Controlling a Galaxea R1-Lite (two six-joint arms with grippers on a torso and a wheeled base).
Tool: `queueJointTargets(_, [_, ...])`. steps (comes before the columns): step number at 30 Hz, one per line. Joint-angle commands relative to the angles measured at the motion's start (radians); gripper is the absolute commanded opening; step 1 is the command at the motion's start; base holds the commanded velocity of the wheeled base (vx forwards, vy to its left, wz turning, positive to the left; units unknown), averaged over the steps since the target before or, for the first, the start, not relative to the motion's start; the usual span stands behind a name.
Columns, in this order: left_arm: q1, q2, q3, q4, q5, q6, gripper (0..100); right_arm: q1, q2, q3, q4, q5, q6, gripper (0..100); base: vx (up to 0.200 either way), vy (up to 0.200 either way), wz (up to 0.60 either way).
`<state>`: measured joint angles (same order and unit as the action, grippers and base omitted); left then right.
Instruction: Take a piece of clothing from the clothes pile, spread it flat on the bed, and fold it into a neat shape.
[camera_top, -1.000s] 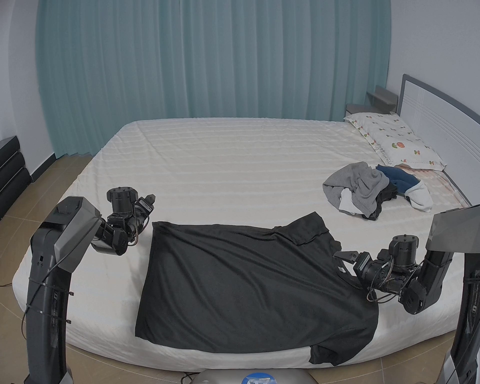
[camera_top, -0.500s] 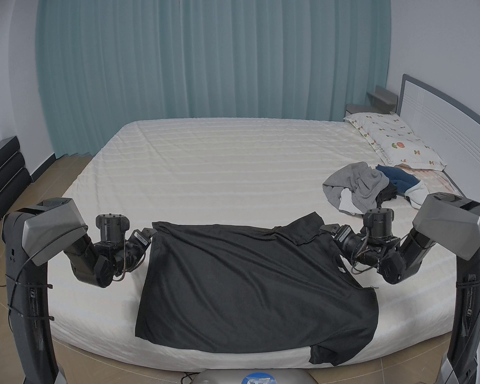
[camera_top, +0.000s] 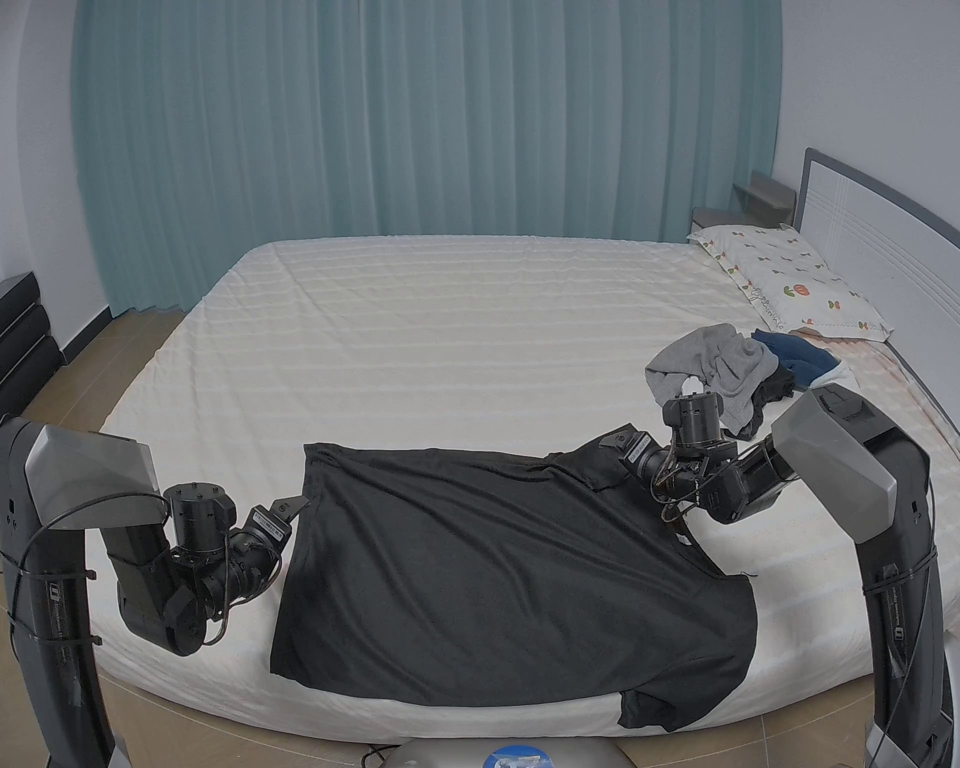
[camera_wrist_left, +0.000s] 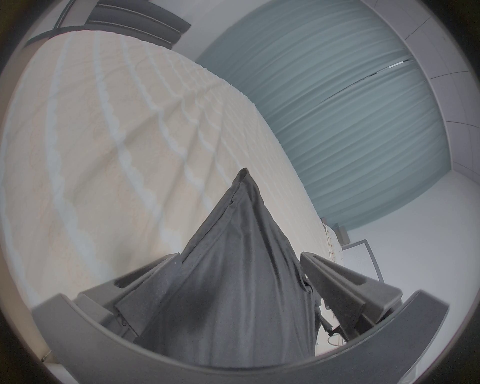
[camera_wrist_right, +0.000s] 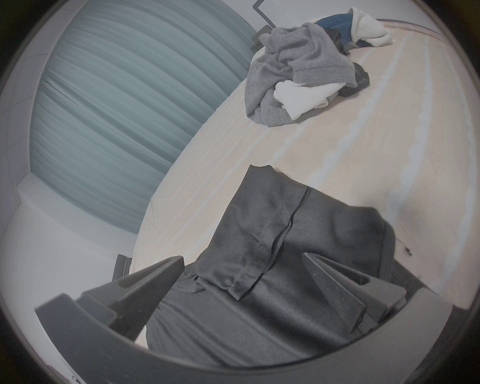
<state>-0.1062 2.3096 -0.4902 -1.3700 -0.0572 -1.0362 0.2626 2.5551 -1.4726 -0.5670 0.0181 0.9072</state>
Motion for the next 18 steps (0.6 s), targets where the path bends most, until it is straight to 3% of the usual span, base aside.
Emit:
queueJointTargets(1, [0.000, 0.013, 0.041, -0.012, -0.001, -0.027, 100, 0.001, 0.077, -0.077, 0.018, 0.002, -0.007, 100, 0.000, 0.000, 0.00])
queueJointTargets(8, [0.000, 0.008, 0.042, -0.014, -0.001, -0.077, 100, 0.021, 0.169, -0.249, 0.064, 0.029, -0.010, 100, 0.000, 0.000, 0.00])
queueJointTargets(13, [0.002, 0.008, 0.042, -0.014, -0.001, -0.081, 100, 0.023, 0.257, -0.437, 0.226, 0.019, -0.005, 100, 0.000, 0.000, 0.00])
queueJointTargets(18, [0.002, 0.008, 0.042, -0.014, 0.000, -0.081, 100, -0.005, 0.283, -0.527, 0.228, 0.003, -0.005, 100, 0.000, 0.000, 0.00])
